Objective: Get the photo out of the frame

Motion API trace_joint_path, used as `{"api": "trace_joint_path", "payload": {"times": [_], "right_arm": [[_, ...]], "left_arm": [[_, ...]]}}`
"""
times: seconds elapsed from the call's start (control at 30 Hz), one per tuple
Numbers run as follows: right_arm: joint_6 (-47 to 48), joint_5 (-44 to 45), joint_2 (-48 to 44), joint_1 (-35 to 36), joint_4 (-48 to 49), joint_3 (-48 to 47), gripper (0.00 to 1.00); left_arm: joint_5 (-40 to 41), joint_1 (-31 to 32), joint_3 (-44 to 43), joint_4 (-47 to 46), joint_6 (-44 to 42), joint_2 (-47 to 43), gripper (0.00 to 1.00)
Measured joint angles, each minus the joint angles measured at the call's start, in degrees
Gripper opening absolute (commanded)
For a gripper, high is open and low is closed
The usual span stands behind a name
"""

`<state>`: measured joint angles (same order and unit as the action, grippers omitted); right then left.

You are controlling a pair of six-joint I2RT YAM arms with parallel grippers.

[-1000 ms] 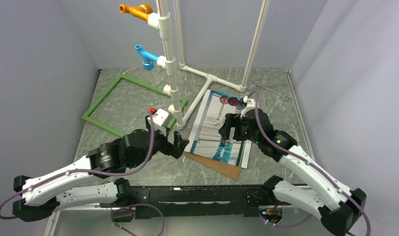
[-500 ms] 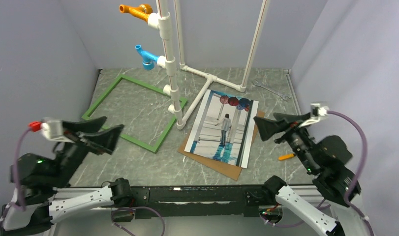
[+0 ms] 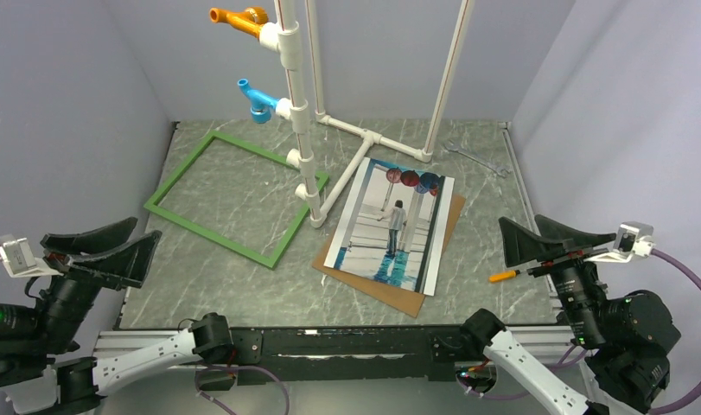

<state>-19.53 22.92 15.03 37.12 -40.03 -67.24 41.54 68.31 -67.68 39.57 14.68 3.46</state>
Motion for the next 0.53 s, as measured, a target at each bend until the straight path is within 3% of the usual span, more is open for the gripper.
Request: {"api": "trace_joint_path", "payload": {"times": [0.53], "right_arm": [[-2.1,0.85,4.57,0.04,-0.79,3.54,1.0]], "left_arm": [[-0.13,0.0,0.7,2.12,0.22,0.04,0.99]]}}
